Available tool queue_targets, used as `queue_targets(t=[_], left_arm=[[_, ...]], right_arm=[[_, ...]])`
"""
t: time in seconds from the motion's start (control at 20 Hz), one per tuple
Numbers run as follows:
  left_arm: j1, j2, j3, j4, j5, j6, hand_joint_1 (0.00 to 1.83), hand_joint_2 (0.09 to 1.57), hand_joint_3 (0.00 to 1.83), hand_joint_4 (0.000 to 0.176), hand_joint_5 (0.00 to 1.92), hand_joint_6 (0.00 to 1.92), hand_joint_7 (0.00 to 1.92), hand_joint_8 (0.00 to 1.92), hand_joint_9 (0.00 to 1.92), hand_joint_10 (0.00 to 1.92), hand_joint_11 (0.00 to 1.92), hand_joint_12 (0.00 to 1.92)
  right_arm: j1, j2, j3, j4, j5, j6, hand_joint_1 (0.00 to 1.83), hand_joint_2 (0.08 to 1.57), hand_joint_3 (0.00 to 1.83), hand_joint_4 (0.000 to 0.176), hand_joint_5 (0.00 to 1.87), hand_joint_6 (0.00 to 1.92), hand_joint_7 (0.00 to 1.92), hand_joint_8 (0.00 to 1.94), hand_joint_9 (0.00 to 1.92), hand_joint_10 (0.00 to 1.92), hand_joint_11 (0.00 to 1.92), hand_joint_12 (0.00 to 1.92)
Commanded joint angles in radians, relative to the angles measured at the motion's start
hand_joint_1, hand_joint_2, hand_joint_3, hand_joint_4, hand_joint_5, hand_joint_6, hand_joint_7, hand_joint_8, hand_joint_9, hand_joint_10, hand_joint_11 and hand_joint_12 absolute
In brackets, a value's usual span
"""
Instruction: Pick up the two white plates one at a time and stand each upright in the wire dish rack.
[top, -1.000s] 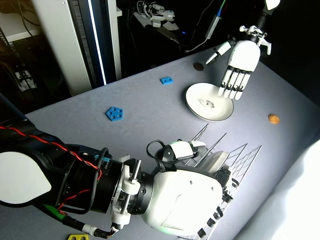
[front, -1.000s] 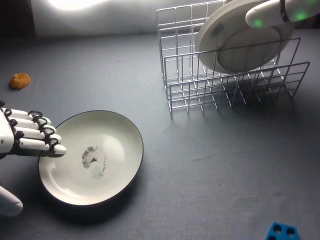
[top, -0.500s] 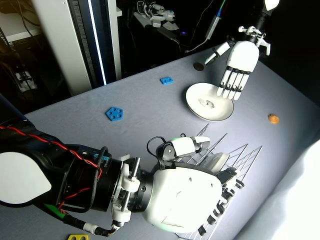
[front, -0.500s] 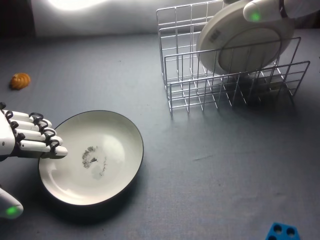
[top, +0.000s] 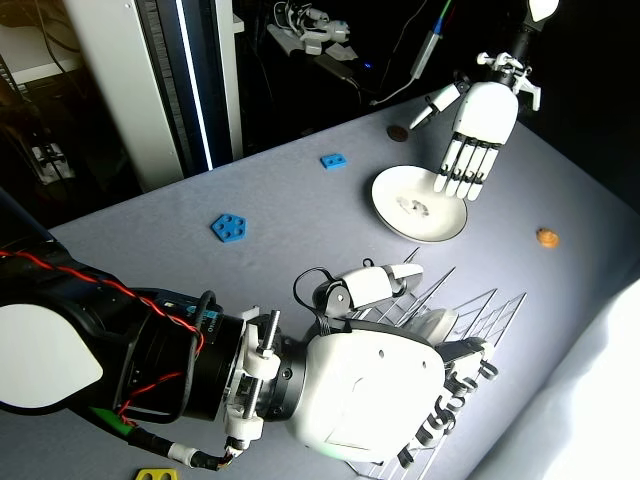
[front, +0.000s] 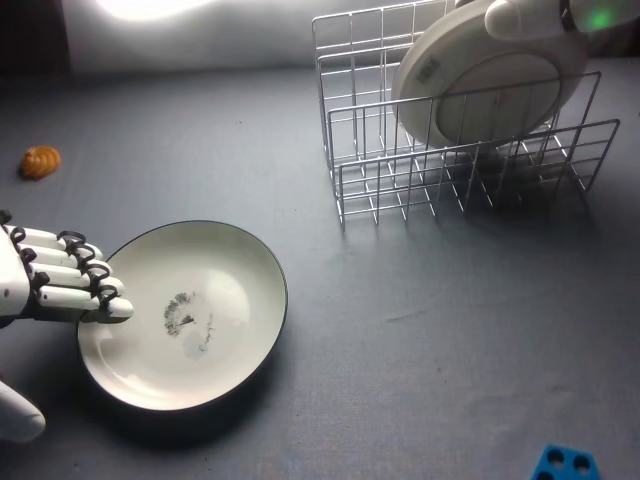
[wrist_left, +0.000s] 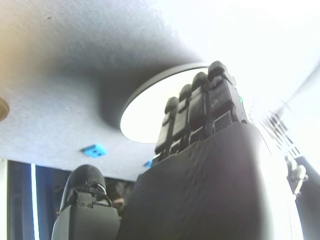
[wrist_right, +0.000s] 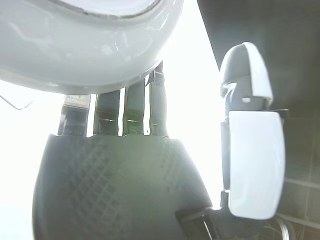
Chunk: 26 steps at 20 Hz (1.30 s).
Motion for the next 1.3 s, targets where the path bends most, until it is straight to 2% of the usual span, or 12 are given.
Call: queue_targets(t=[0.0,0.55,0.95,1.05,1.25], left_arm=[[0.0,0.003,0.002,-0.036,-0.016,-0.004,0.0,1.05,0.0,0.0,0.02,0.0,0.01,0.0,0.0,0.0,0.0,0.0],[0.032,-0.009,0.007,-0.032,-0.005,-0.004,0.0,1.06,0.0,0.0,0.01,0.0,0.01,0.0,0.0,0.0,0.0,0.0],[0.054,-0.017,0.012,-0.032,-0.001,-0.007,0.0,1.06,0.0,0.0,0.03,0.01,0.01,0.0,0.0,0.0,0.0,0.0],[0.069,-0.02,0.011,-0.032,-0.001,-0.013,0.0,1.06,0.0,0.0,0.03,0.01,0.01,0.0,0.0,0.0,0.0,0.0],[0.106,-0.03,0.007,-0.032,0.001,-0.034,0.0,1.05,0.0,0.0,0.03,0.0,0.02,0.0,0.0,0.0,0.0,0.0]], right_arm=[[0.014,0.009,0.002,0.032,0.033,-0.004,0.63,1.04,0.0,0.0,0.38,0.0,0.52,0.0,0.55,0.0,0.1,1.0],[0.039,0.024,-0.007,0.032,0.046,-0.001,0.59,1.04,0.0,0.0,0.29,0.0,0.43,0.0,0.45,0.0,0.0,1.01],[0.098,0.069,-0.062,0.032,0.046,-0.002,0.56,1.05,0.0,0.0,0.31,0.0,0.45,0.0,0.46,0.0,0.02,1.02],[0.119,0.082,-0.081,0.032,0.049,-0.031,0.59,1.02,0.0,0.0,0.35,0.01,0.49,0.01,0.51,0.01,0.07,1.01],[0.201,0.125,-0.161,-0.01,0.049,-0.199,0.58,1.03,0.0,0.0,0.33,0.0,0.46,0.0,0.48,0.0,0.03,1.0]])
